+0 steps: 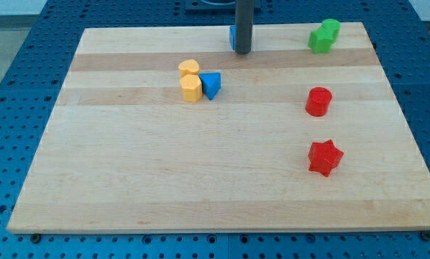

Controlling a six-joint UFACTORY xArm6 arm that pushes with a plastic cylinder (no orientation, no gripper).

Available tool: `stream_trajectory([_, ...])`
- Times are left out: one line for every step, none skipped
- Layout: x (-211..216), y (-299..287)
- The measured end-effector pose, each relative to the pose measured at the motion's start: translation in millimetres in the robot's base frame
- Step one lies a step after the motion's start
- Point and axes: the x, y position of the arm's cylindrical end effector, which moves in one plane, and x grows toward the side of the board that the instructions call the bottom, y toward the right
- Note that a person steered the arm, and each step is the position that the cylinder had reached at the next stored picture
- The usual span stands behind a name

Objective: Place the blue triangle right to the yellow heart

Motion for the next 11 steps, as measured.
stream_trajectory([0, 0])
stream_trajectory([15, -5])
stream_trajectory([57, -5])
stream_trajectory([95, -7])
stream_trajectory([134, -34])
stream_trajectory([146, -65])
stream_trajectory([145, -71])
stream_trajectory([141, -65])
stream_trajectory([129, -59])
stream_trajectory([115, -55])
stream_trajectory([97, -57])
